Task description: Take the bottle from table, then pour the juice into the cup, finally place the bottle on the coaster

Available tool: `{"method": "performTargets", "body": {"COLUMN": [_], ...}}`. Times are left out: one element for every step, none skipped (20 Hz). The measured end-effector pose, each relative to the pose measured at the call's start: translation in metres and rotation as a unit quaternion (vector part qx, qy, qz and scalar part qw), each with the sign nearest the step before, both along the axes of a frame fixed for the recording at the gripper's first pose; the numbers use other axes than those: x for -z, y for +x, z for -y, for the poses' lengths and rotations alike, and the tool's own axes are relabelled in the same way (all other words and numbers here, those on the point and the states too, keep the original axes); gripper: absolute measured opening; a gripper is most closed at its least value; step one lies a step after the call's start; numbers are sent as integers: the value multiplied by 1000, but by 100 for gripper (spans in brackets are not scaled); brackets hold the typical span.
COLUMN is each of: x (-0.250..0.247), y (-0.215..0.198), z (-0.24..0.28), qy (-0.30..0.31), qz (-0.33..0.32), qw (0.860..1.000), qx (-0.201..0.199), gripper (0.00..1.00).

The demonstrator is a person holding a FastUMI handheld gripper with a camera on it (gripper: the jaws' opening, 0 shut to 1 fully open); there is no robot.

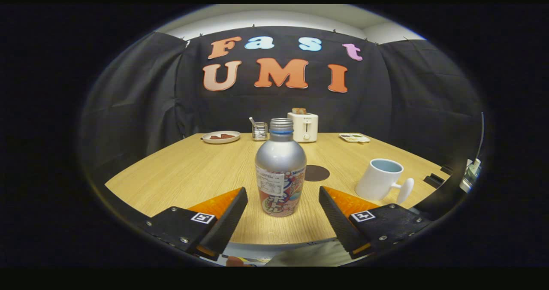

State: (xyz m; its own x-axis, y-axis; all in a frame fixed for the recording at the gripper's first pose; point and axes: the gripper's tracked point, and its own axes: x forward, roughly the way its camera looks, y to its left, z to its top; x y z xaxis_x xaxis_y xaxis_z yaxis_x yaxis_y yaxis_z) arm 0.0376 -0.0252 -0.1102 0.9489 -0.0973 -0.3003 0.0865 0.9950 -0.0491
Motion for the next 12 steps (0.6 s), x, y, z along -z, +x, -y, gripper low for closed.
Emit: {"method": "performTargets", "body": {"x": [4, 8, 13, 17, 22, 25, 27, 31, 33, 34, 36, 38], "y": [3, 6, 10, 12, 15, 18, 21, 24, 28, 31, 34, 38], "z": [0, 0, 0, 2, 2, 2, 0, -1, -3, -4, -6, -8], "qy": [1, 2, 2, 1, -1, -1, 0, 2, 4, 4, 4, 4], "qz": [-5, -10, -14, -20, -25, -29, -31, -33, -33, -31, -31, -31], "qw": [1000, 1000, 1000, 1000, 1000, 1000, 1000, 999, 999, 1000, 1000, 999], "qx": [1, 1, 2, 4, 4, 2, 1, 1, -1, -1, -4, -7], "gripper": [99, 99, 99, 99, 99, 99, 99, 99, 99, 99, 99, 99]}}
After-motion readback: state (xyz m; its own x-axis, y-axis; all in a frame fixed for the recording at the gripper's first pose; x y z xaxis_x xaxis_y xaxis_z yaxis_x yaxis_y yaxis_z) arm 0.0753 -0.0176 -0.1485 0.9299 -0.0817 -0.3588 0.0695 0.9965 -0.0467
